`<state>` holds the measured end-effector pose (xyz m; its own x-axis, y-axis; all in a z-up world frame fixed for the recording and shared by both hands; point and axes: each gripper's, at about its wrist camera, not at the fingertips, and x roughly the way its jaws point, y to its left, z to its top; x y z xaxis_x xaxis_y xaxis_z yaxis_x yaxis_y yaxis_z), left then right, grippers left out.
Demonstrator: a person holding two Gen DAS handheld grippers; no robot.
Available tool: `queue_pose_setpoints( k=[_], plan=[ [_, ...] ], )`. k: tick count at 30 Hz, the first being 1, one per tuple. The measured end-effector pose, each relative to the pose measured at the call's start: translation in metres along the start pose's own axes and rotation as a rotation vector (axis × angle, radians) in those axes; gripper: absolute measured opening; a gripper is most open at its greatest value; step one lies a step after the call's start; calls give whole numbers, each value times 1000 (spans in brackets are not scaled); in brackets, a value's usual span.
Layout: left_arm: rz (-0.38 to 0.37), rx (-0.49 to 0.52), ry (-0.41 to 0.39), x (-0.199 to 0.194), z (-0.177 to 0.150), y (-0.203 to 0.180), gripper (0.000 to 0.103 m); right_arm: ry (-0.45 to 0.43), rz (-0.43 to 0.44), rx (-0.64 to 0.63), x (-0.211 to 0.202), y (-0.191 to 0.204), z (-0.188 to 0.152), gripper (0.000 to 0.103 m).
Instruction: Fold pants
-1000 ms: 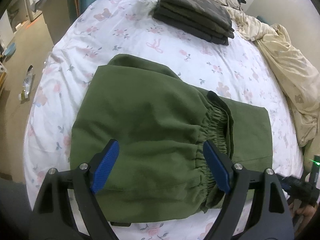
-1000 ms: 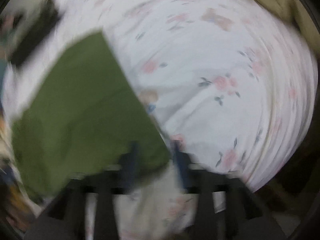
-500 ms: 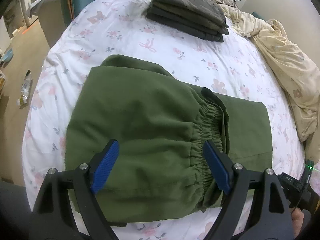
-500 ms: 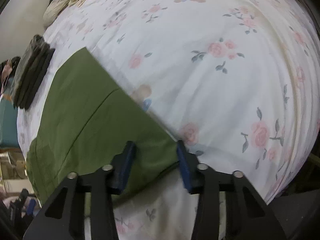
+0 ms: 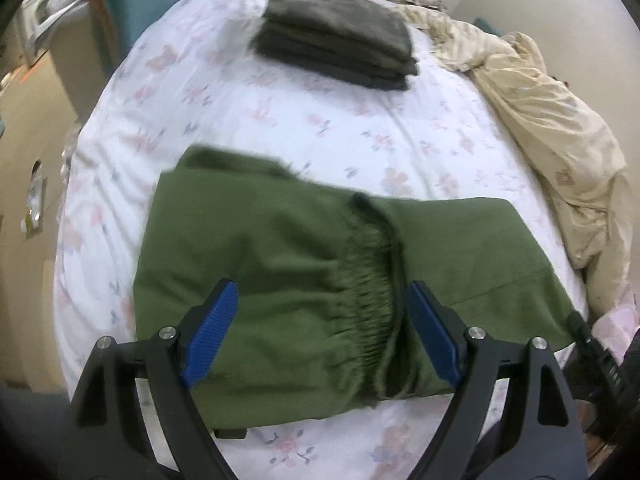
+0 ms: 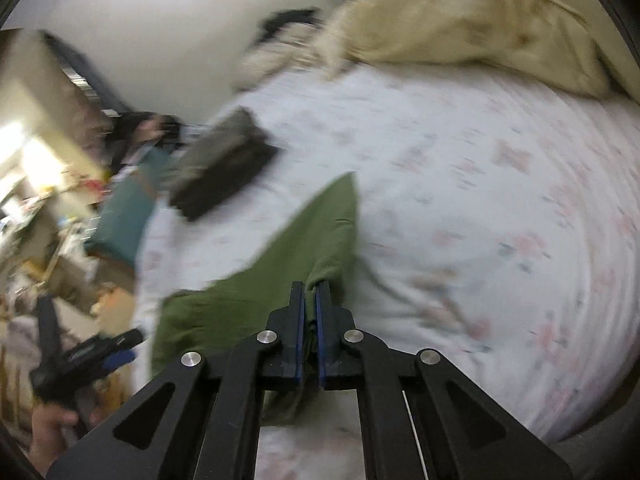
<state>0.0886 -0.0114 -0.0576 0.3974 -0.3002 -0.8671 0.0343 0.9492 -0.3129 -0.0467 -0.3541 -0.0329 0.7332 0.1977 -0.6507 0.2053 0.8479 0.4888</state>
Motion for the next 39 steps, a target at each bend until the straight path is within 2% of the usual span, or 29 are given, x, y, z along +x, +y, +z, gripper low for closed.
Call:
queue_pose_setpoints(
  k=[4,8,11,12,13,15,18,19,21,22,23,24,25,29,33,35,39],
  plan=[
    [-42,57,36,-7,33,-38,83,-12,142,-51,7,25,2,4],
    [-73,163,73,-1,61,-98,83,1,236,-71,8,38,4,4],
    [-123,250,153,16,76,-148,82,14,300,-102,15,51,5,4],
    [-101,291,161,20,80,-164,81,15,308,-112,20,55,5,4],
    [-54,320,130,20,83,-178,78,19,315,-141,20,61,2,4],
    [-15,397,96,24,91,-204,78,28,342,-182,22,69,-1,4],
    [19,476,189,47,96,-222,78,63,398,-223,26,79,-7,4],
    [19,482,211,51,96,-224,72,77,419,-225,26,81,-9,4],
    [44,516,205,55,97,-228,68,93,435,-242,28,85,-12,4],
    [61,538,195,56,96,-231,57,102,449,-261,29,89,-14,4],
    [70,569,191,56,95,-231,27,103,452,-274,29,92,-15,4],
    [72,578,198,56,94,-228,9,110,458,-289,29,96,-18,4],
    [69,569,207,54,94,-223,5,111,458,-301,30,99,-19,4],
    [25,545,178,29,103,-194,4,125,488,-316,30,107,-24,4],
    [2,501,125,-3,111,-150,3,147,530,-365,30,132,-31,4],
    [13,488,108,-11,114,-128,3,168,542,-396,35,152,-37,4],
    [51,416,79,-21,116,-58,3,248,537,-464,61,202,-63,4]
  ],
)
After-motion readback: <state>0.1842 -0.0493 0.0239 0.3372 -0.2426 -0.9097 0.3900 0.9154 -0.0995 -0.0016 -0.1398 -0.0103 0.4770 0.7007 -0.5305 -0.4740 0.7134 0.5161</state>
